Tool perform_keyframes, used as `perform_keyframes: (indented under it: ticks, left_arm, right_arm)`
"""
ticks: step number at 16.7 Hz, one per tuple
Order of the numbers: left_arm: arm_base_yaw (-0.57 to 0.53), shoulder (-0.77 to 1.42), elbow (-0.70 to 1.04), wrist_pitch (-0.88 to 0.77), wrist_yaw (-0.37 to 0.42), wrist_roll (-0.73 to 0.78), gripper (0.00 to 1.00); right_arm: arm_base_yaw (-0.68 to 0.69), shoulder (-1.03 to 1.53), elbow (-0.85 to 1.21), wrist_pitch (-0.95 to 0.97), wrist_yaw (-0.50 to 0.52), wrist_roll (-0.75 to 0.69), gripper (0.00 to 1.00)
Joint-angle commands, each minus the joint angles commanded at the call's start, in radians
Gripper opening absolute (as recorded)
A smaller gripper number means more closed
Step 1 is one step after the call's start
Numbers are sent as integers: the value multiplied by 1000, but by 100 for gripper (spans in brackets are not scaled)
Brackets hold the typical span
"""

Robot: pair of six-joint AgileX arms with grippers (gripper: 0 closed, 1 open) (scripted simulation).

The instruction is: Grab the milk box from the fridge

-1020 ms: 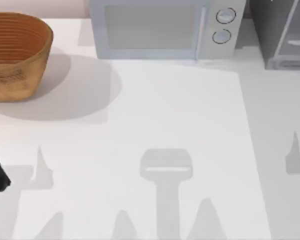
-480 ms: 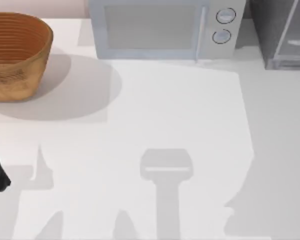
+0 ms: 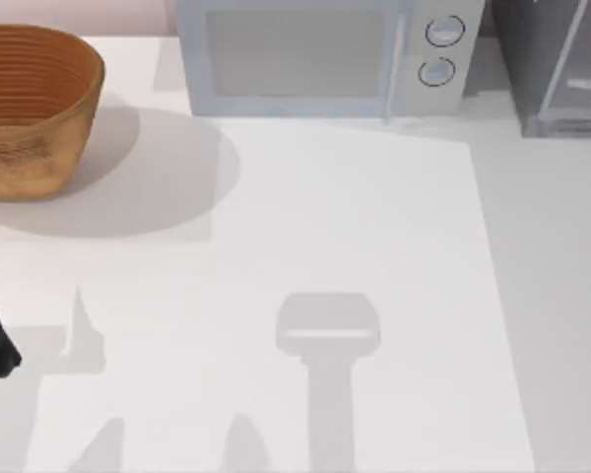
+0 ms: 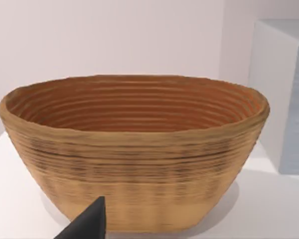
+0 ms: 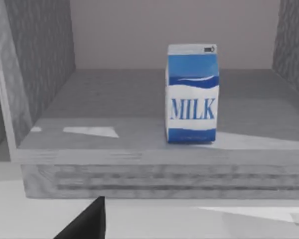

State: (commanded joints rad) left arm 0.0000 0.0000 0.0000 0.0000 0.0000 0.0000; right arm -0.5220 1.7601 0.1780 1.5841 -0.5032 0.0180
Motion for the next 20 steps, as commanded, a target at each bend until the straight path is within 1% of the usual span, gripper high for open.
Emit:
perform_keyframes:
  ticks: [2,8,10,13,18,20]
  left_arm:
    - [0,0,0,0,0,0,100]
    - [0,0,0,0,0,0,100]
    - [0,0,0,0,0,0,100]
    - [0,0,0,0,0,0,100]
    - [0,0,0,0,0,0,100]
    - [0,0,0,0,0,0,100]
  right_arm:
    - [-11,32,6,33,-10,0,100]
    - [-6,33,5,31,-9,0,100]
    - [10,64,39,25,2,-2,100]
    - [55,162,170,-9,46,-5,100]
    - [160,384,532,-120,166,-8,100]
    - [200,458,644,-166,212,-10,100]
